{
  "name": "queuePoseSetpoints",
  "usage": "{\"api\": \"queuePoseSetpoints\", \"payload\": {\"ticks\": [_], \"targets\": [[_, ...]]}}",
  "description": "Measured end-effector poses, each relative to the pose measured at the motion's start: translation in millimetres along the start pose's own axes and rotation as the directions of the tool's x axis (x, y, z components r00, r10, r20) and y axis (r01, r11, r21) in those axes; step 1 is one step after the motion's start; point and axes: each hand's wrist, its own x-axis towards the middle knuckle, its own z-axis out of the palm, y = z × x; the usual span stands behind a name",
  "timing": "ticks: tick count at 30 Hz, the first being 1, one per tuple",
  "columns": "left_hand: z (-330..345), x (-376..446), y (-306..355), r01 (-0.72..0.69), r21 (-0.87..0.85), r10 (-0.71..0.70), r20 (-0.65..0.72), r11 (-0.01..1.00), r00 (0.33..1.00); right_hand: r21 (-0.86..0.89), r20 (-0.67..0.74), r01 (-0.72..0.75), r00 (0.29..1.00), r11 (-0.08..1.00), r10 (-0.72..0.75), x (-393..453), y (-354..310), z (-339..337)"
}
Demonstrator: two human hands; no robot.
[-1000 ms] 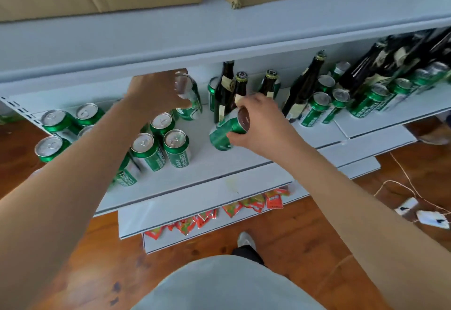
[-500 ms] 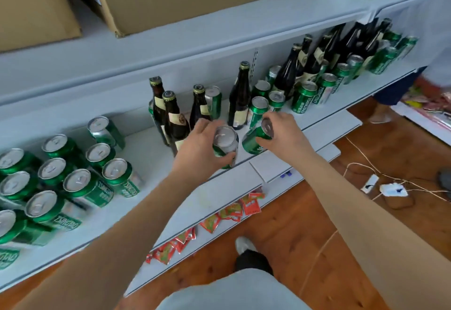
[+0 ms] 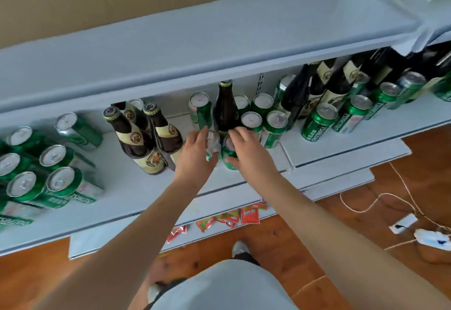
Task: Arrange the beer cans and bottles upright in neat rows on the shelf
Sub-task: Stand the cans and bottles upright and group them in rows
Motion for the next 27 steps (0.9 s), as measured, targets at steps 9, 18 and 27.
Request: {"api": "queuePoseSetpoints", "payload": {"ticks": [9,18,27], "targets": [[-10,-1,74,-0.285,0.163,0.322,-0.287,0.945,0.902,-0.083,-0.130,-0.200,0.973,0.976,0.188,10,86,-54],[32,62,120,-0.240,0.657,0.123,0.220,0.715,0.968,0.063,-0.044,-0.293,0.954,0.954,0.296,11,110,-33],[28,57,129,-0.386,0.548,0.268,0.284,0.742,0.920,0.242,-0.109,-0.255,0.952,0.936,0.287,-39,127,-59]]}}
